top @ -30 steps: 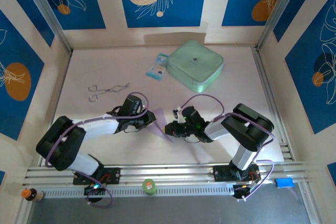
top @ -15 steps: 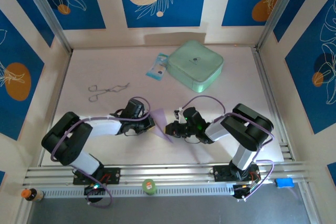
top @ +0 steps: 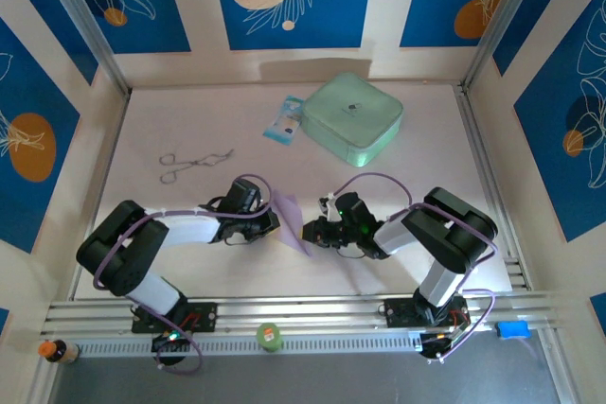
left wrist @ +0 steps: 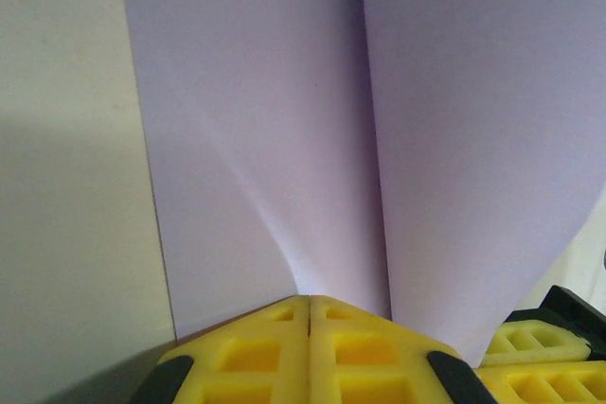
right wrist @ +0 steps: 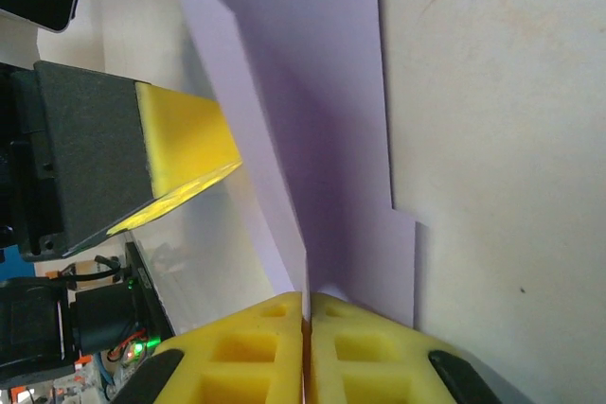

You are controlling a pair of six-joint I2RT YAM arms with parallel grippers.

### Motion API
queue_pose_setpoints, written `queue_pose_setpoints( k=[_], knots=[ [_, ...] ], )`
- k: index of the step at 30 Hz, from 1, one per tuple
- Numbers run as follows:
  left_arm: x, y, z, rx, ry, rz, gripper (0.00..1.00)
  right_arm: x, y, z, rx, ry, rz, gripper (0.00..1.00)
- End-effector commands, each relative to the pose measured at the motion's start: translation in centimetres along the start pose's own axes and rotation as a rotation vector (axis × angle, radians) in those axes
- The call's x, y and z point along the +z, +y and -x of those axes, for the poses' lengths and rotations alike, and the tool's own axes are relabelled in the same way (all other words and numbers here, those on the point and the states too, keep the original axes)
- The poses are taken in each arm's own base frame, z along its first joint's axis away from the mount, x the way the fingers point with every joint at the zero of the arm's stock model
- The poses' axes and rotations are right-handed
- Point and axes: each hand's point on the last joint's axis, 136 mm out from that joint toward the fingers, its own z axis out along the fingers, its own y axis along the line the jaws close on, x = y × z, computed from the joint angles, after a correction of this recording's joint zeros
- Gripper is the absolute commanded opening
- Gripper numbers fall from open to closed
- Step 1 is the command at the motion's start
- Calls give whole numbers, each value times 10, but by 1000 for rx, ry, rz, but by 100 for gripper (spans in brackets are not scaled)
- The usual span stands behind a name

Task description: Fold a paper plane with a square sheet of paper (pick it up from the middle)

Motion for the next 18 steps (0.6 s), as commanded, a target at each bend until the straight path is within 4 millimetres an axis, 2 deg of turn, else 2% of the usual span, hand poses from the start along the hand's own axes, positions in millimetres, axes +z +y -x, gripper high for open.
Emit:
queue_pose_setpoints(
  k=[1,10,18],
  knots=[
    [6,26,-9,-7,31,94,7,1,-1,-7,3,47,5,10],
    [5,21,-8,17,35,93,8,4,-6,-7,7,74,-25,10],
    [5,18,-7,33,38,91,9,2,-2,-5,12,100,6,10]
  ],
)
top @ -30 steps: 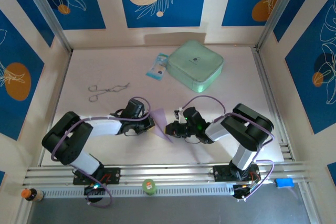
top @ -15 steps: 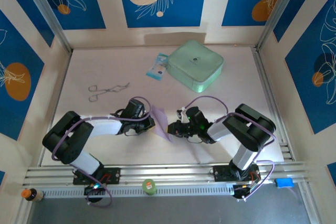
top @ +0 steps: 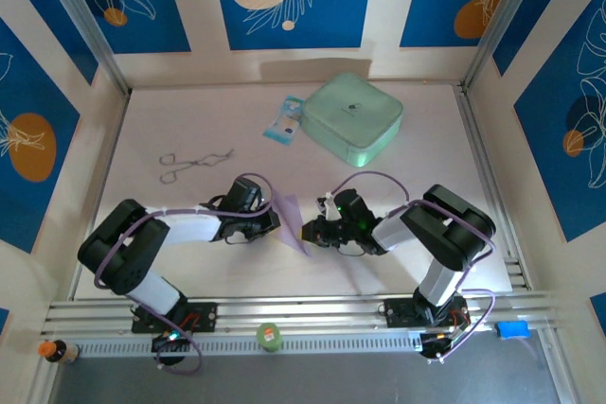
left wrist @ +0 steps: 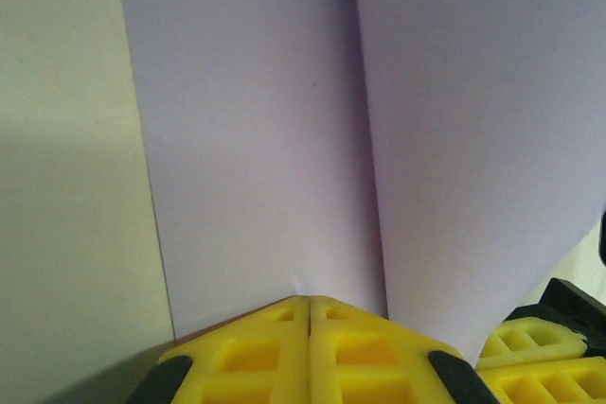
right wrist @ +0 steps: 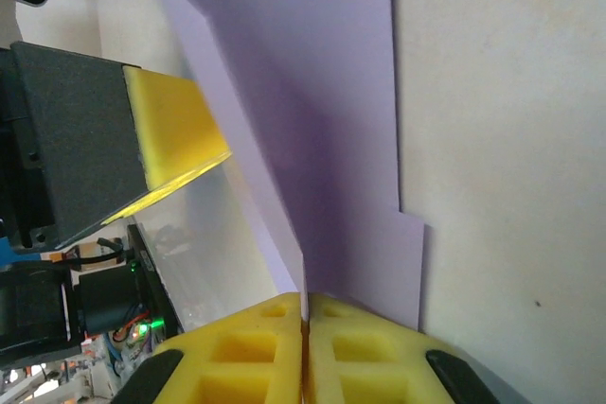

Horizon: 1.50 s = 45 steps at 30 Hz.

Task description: Fold a paper plane with a square sheet of paper (pick it up from the middle)

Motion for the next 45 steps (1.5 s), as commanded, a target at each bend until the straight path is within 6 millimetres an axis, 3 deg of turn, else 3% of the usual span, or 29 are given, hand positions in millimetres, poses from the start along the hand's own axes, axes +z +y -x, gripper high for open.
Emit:
queue_pose_setpoints(
  k=[1,5,13,17,23,35,41,45],
  knots=[
    [3,17,-8,10,32,76,11,0,3,-4,-8,46,14,10],
    [-5,1,-3,14,9,24,23,-1,9,-5,-70,58,-28,10],
    [-46,-37,20,47,-128,-56,55,-2,10,-7,-275,39,-200,11],
    [-47,-41,23,41,-133,-68,69,2,14,-9,-392,24,-262,11],
    [-43,-39,27,17,-125,-51,78,4,16,-7,-522,-12,-342,11],
    [-27,-34,29,-67,-64,-27,74,8,25,-10,-656,-58,-365,11],
    [-22,-33,26,-91,-38,-29,61,6,32,-11,-757,-99,-379,13],
    [-23,-32,26,-99,-35,-29,41,5,32,-14,-791,-104,-388,16]
  ],
)
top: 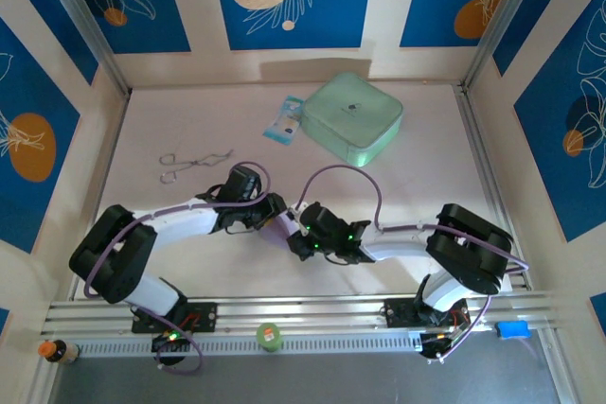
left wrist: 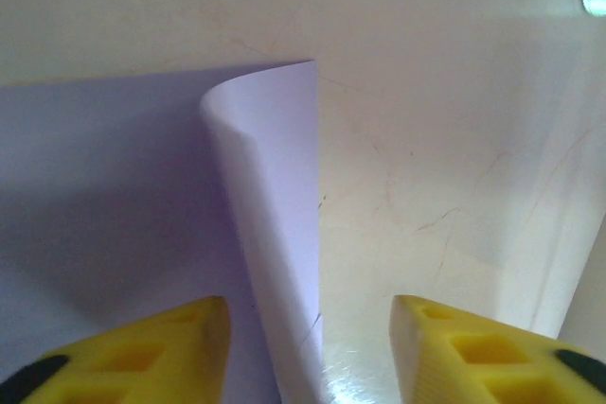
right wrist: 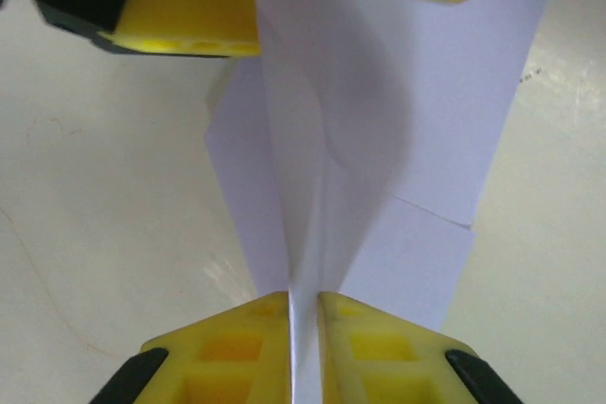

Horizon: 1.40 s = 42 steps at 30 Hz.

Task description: Fold a paper plane with a square sheet of paper (pick it up from the middle)

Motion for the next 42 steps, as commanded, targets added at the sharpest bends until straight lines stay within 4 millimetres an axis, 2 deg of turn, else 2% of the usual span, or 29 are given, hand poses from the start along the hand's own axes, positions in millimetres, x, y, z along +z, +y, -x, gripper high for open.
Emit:
queue_pose_setpoints(
  k=[1,5,7,9,11,15,19,23,34,42],
  knots=[
    [-2,-4,2,-17,12,-6,35,-4,-2,3,-55,-37,-27,19],
    [-4,-2,1,-35,12,-10,15,-5,-2,-1,-97,-49,-37,27],
    [-6,-3,1,-40,10,-16,7,-7,1,-1,-148,-77,-37,36],
    [-8,-3,0,-42,10,-21,5,-8,5,-2,-229,-113,-46,44],
    [-9,-3,0,-44,9,-20,2,-9,7,-2,-318,-149,-78,48],
    [-10,-3,-1,-50,8,-28,0,-8,8,2,-462,-189,-164,51],
    [-10,-3,-1,-51,10,-31,0,-4,-1,10,-506,-218,-265,51],
    [-11,-3,-1,-50,10,-29,0,-1,-1,11,-508,-220,-265,48],
    [-8,-3,-1,-52,15,-30,0,5,-2,13,-473,-224,-271,29],
    [-8,-1,-1,-53,14,-22,0,2,-3,14,-440,-231,-267,29]
  ],
)
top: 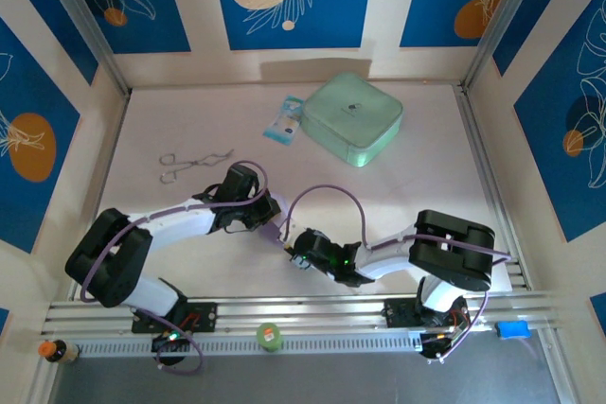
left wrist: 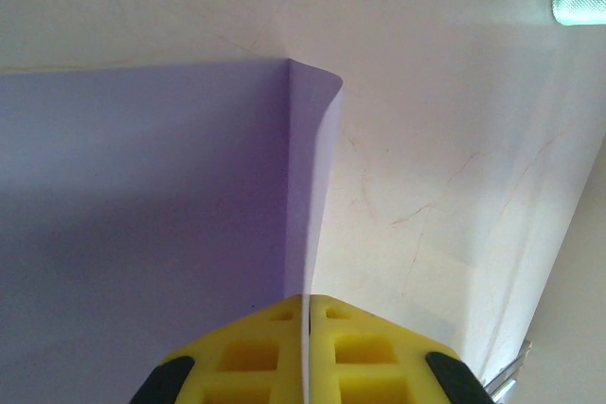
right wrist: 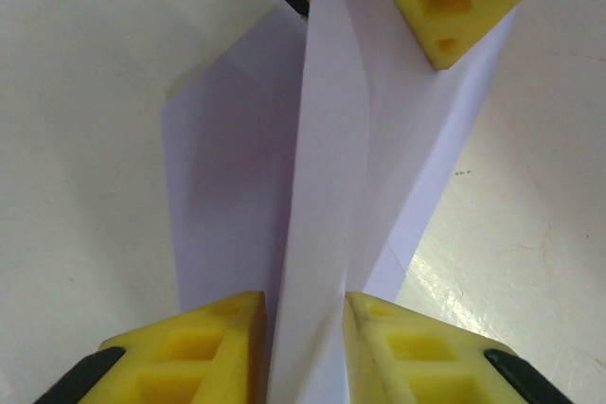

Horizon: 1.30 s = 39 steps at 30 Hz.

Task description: Fold a paper plane with a square sheet of paper (pick it up from the middle)

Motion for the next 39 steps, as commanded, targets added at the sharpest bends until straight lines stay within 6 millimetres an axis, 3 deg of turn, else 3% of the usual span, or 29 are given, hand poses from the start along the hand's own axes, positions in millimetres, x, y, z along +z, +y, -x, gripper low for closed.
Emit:
queue_pose_setpoints(
  k=[1,11,20,39],
  knots=[
    [-1,5,-1,-18,9,8,0,-1,-5,18,54,-51,-19,29],
    [0,7,-2,-22,12,9,0,-3,-6,22,88,-76,-17,34],
    [0,5,-1,-22,8,8,0,-1,-5,11,102,-36,0,25],
    [1,9,-1,-25,7,23,0,-5,-6,16,155,-44,14,28]
  ],
)
